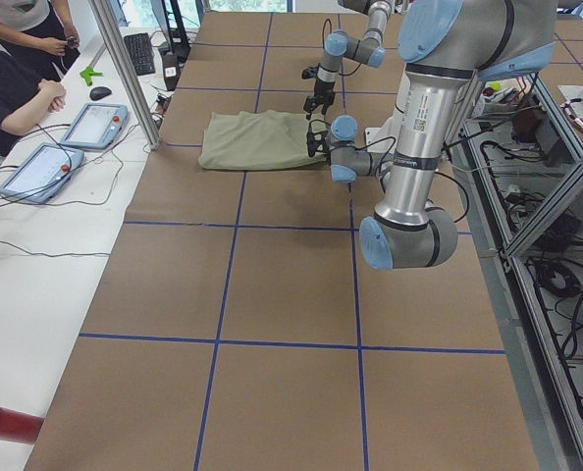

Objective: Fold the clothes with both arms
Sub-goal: 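Lower both grippers onto the near shirt corners and grasp them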

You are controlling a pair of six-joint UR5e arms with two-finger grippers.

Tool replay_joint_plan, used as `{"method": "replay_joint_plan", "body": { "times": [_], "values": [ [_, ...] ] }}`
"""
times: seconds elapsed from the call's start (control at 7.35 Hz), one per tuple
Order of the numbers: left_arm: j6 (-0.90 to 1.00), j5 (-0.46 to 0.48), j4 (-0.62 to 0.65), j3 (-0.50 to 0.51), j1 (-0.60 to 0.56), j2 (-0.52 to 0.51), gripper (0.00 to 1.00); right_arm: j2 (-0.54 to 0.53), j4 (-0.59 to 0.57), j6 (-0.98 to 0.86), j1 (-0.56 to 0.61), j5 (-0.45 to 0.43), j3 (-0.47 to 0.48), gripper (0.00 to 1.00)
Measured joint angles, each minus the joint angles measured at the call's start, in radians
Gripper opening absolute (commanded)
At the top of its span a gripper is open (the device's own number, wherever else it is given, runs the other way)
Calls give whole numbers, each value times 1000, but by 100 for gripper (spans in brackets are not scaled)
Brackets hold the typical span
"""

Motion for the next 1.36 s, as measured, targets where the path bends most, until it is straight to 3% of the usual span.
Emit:
{"method": "replay_joint_plan", "body": {
  "times": [0.27,0.41,0.54,0.68,0.82,0.95,1.36],
  "values": [
    [0,0,-3,0,0,1,0,2,-1,27,-28,-35,-27,98],
    [0,0,-4,0,-1,1,0,2,-1,30,-35,-43,-32,93],
    [0,0,-4,-2,-1,2,0,3,-1,32,-38,-48,-34,81],
    [0,0,-4,-4,-1,2,0,7,0,33,-41,-57,-35,59],
    [0,0,-4,-5,-1,2,0,15,0,42,-44,-71,-38,18],
    [0,0,-4,-5,-1,3,0,26,1,69,-46,-81,-41,2],
    [0,0,-4,-7,-1,3,0,42,1,117,-51,-93,-45,0]
  ]
}}
